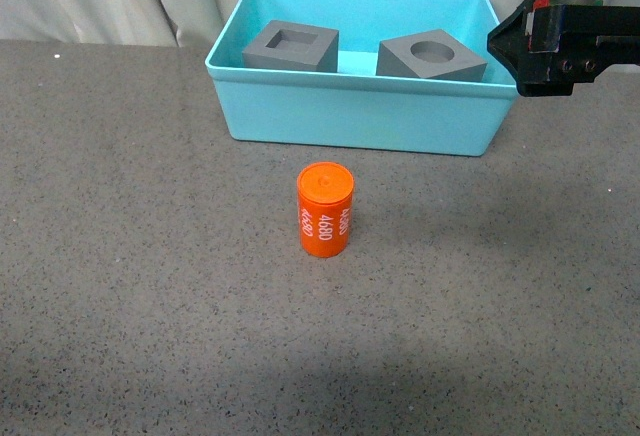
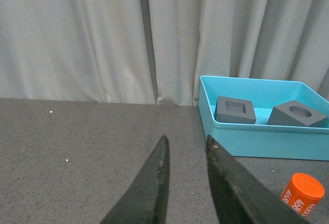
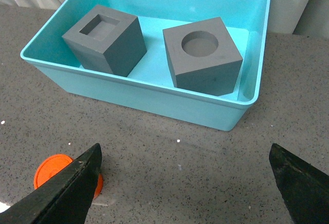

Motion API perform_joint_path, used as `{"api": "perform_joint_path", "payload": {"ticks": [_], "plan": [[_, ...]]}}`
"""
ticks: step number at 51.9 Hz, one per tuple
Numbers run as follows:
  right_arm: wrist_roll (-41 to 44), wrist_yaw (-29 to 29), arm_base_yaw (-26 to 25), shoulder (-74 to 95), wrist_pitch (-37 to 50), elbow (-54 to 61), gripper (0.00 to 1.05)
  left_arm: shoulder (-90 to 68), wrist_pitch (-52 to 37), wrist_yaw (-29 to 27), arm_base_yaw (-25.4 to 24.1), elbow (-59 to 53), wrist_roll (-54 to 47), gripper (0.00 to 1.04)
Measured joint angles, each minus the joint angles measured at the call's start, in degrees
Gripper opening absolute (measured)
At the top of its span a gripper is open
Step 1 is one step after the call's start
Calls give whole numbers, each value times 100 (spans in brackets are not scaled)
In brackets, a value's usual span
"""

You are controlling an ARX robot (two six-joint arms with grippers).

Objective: Place gray and orange parts in blue box

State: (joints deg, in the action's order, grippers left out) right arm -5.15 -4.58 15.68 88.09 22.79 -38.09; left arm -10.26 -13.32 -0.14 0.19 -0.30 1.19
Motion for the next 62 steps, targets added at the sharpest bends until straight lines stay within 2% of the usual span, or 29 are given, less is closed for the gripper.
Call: {"api": "perform_joint_path", "payload": {"ticks": [3,5,10,23,29,32,35,37,40,49,50,62], "plan": [[0,-2,0,0,0,0,95,190,219,0,-2,24,-15,10],[0,-2,0,0,0,0,95,535,730,9,-4,39,-26,3],[2,4,0,0,0,0,95,973,1294,17,-4,125,-59,4],[2,-2,-4,-2,0,0,95,999,1329,13,-4,125,-70,5],[2,0,-4,-2,0,0,95,1003,1329,13,-4,125,-72,20],[7,28,-2,0,9,2,95,1003,1329,13,-4,125,-72,35],[560,898,155,94,675,107,95,1003,1329,7,-4,125,-74,47],[837,1038,214,144,813,90,95,1003,1329,13,-4,125,-74,53],[1178,933,297,214,649,-37,95,1005,1329,13,-4,125,-74,62],[1622,-190,721,765,-437,-756,95,1005,1329,13,-4,125,-74,98],[1626,-262,761,824,-570,-837,95,1005,1329,11,-4,125,-81,100],[1585,-564,1113,1552,-1661,-1591,95,1005,1329,13,-4,125,-92,98]]}}
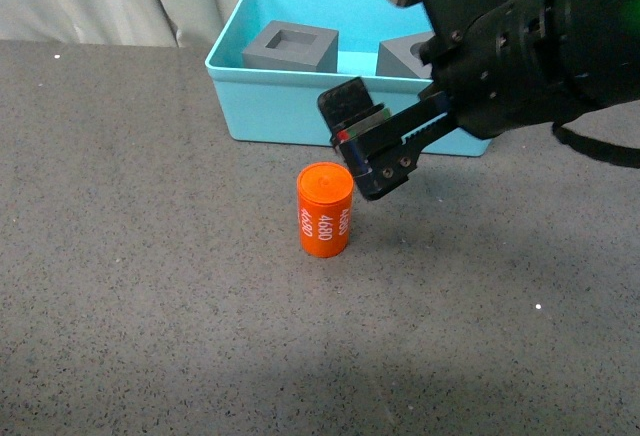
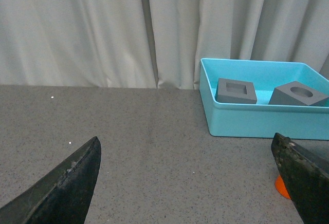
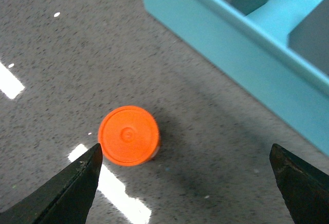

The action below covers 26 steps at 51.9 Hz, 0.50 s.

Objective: Place gray and orange parts in blue box

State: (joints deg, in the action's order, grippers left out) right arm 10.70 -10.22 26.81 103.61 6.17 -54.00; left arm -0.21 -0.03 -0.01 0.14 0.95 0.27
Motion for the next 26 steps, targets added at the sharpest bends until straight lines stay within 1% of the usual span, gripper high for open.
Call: {"api": "perform_joint_path", "payload": {"ticks": [18,26], "plan": [[22,-55,380,804,-879,-780,95,0,0,0,0,0,0,98],[35,118,540,1217,-1263,-1228,95,0,0,0,0,0,0,98]]}}
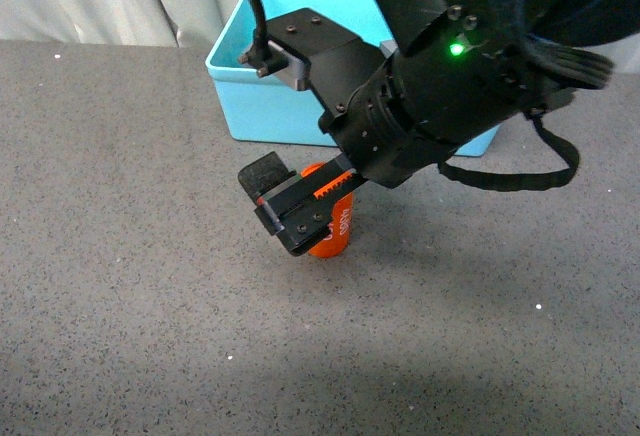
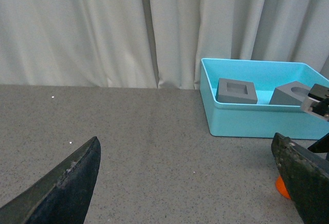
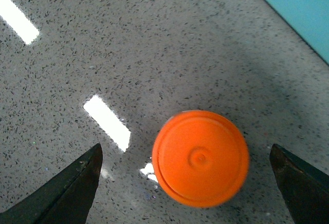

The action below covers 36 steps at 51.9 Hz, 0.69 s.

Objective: Place gray and orange parts in blue box

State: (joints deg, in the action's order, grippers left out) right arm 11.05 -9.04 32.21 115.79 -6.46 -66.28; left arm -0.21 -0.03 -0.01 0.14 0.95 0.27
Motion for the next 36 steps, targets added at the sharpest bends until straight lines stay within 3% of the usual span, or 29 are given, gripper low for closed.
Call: {"api": "perform_joint_path", "payload": {"ticks": [6,19,22,36], "plan": [[26,219,85,369,-332,-398,94,0,0,0,0,0,0,98],[37,466,90,610,-629,-678,51,0,0,0,0,0,0,98],[50,516,87,610,-675,-693,46,0,0,-2,0,0,0,98],[4,404,33,393,-579,-623,45,0,0,0,0,0,0,98]]}}
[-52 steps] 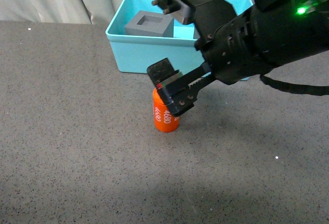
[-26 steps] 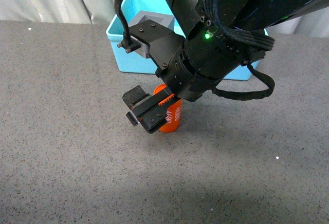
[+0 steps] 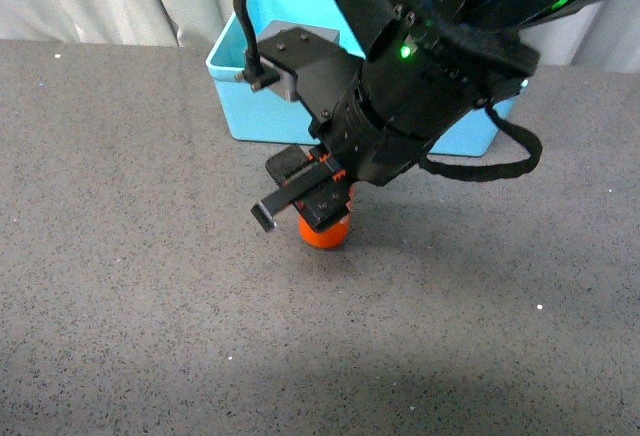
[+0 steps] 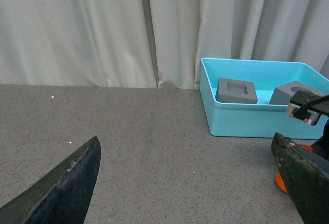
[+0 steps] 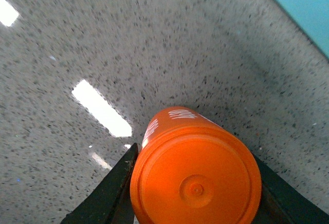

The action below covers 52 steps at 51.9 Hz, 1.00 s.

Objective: Place gray and orange parts in blue box

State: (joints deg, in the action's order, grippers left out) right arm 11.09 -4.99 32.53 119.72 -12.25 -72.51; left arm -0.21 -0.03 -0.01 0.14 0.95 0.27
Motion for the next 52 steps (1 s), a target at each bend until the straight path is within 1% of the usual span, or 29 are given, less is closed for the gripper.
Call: {"api": "perform_joint_path", "payload": {"ticks": [4,6,9,16,20,29,43,48,52], "plan": [[-35,-98,-70,-278,175,74,45,0,0,-2,0,0,0,98],[-11,-59,-146,-573,365,103,45,0,0,-2,0,0,0,98],[-13,-48,-260,-944,417,57,45,0,0,0,0,0,0,98],[-50,79,-588,-1257,411,-498,45,0,0,0,0,0,0,98],[-59,267,-743,-1029,278,-973,45,0,0,0,0,0,0,98],[-127,363,-925,-232,-68,-1878,45,0,0,0,0,0,0,98],[-302,361,-1008,1331,-1001,-3641,45,0,0,-2,0,0,0,98],[-339,313,-1005,1589,-1261,-3985,45,0,0,0,0,0,0,98],[-337,422,-1005,1784,-1436,-4205,45,0,0,0,0,0,0,98]]}}
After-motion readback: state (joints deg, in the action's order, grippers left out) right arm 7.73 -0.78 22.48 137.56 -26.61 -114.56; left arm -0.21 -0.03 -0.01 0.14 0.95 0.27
